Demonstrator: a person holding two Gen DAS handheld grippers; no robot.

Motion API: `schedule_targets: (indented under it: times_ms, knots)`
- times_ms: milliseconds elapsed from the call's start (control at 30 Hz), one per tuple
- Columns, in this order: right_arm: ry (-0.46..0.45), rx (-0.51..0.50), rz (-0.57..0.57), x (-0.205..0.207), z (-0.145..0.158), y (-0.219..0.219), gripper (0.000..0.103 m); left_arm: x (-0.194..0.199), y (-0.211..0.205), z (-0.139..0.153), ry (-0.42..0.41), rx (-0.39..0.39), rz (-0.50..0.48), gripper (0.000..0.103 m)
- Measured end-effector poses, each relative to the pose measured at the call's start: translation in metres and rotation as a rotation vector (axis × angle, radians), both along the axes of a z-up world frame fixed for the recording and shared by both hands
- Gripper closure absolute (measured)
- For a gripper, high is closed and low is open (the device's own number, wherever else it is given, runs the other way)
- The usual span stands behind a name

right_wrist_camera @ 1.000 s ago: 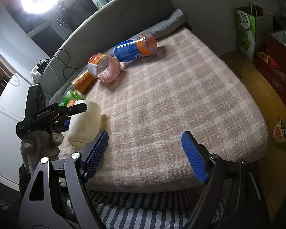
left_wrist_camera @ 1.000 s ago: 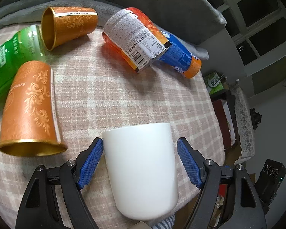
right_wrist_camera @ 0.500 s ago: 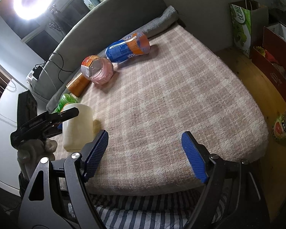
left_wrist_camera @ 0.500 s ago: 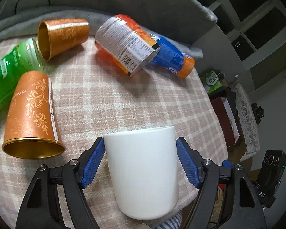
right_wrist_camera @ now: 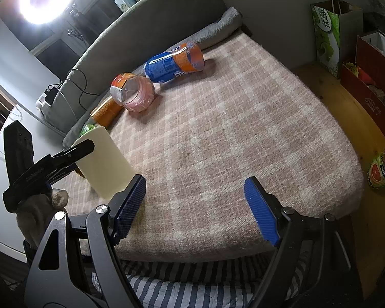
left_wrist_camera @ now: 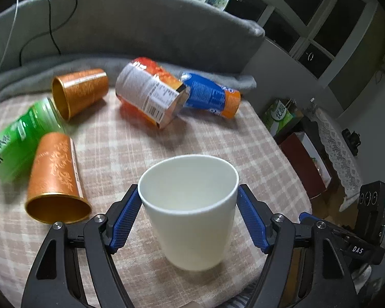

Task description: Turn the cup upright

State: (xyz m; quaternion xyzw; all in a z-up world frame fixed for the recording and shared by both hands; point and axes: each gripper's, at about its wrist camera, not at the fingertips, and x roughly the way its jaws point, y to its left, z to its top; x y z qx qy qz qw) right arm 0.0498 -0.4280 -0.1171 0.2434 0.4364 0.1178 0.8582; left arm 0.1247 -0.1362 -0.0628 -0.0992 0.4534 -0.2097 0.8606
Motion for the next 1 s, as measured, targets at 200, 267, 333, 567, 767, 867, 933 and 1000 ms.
schedule_targets:
  times_ms: [200, 267, 333, 567, 767, 867, 933, 1000]
  knots:
    - [-0.003, 0.002, 0.011, 0.0, 0.001, 0.002, 0.021, -0.002, -0.006, 0.003, -0.044, 0.036, 0.004, 0.028]
    - [-0.002, 0.0, 0.011, 0.0, 0.001, 0.002, 0.021, -0.005, -0.009, 0.005, -0.082, 0.071, 0.008, 0.028]
    - [-0.002, 0.002, 0.01, 0.0, 0.001, 0.002, 0.021, -0.008, -0.012, 0.005, -0.112, 0.104, 0.009, 0.028]
    - [-0.01, 0.002, 0.003, -0.001, 0.002, -0.001, 0.021, -0.009, -0.018, 0.003, -0.146, 0.142, 0.006, 0.028]
    - [-0.01, 0.0, 0.002, -0.001, 0.003, -0.002, 0.021, -0.012, -0.021, 0.003, -0.166, 0.161, -0.002, 0.028]
    - [-0.011, -0.001, 0.002, -0.001, 0.003, -0.002, 0.021, -0.013, -0.02, 0.003, -0.166, 0.158, -0.002, 0.028]
    - [-0.011, 0.001, 0.003, -0.001, 0.003, -0.002, 0.021, -0.014, -0.02, 0.003, -0.165, 0.152, -0.005, 0.028]
    - [-0.013, 0.001, 0.003, -0.001, 0.002, -0.002, 0.021, -0.015, -0.02, 0.003, -0.162, 0.143, -0.013, 0.028]
